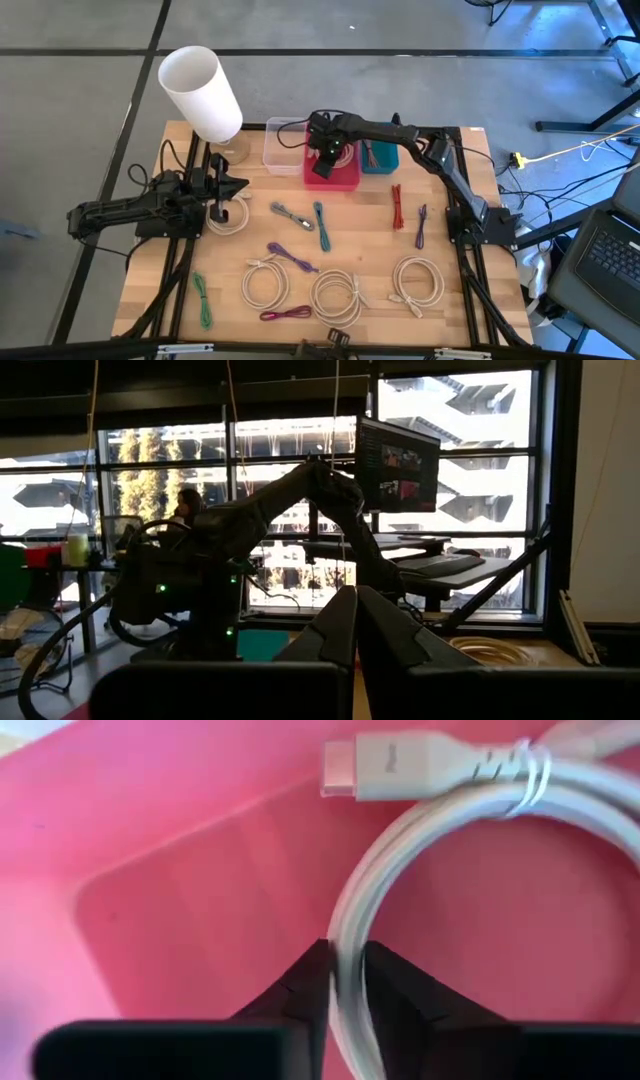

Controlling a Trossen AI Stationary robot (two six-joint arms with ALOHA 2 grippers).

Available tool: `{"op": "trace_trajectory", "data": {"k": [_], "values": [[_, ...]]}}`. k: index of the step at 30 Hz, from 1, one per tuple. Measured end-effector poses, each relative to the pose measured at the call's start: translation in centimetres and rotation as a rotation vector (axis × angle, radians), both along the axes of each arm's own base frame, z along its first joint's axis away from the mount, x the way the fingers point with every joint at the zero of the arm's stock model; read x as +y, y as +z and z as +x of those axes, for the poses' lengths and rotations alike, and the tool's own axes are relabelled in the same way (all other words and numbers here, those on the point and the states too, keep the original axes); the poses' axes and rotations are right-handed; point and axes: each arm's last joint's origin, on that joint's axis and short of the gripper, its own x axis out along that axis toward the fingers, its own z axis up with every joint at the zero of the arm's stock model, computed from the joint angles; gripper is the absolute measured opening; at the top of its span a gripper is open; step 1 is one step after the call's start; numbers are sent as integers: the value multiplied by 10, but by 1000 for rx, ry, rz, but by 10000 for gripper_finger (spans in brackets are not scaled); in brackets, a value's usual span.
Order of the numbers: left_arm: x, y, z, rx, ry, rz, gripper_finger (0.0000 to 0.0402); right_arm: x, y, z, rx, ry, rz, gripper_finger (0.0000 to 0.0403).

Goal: Pick & Place USB Port
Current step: Put the brown HDMI cable into the red bin, then put the white and black charger cable into the white bin

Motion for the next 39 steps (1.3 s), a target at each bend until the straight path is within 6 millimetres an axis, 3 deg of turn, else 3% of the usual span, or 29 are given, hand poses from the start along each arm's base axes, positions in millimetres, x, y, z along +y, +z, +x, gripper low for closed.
{"op": "trace_trajectory", "data": {"k": [6,10,17,22,30,39], "values": [[0,0,0,0,0,0,4,0,3,1,-5,15,-8,127],[0,0,0,0,0,0,4,-3,16,4,-8,1,-67,151],[0,0,0,1,-3,-1,4,-2,61,8,-4,-1,-100,163],[-1,0,0,2,-31,-12,4,14,100,7,7,31,-94,161],[-2,-1,1,12,-79,-3,4,66,151,-19,45,87,-72,161],[-3,-4,1,42,-131,-21,4,164,209,-45,-35,212,-64,161]]}}
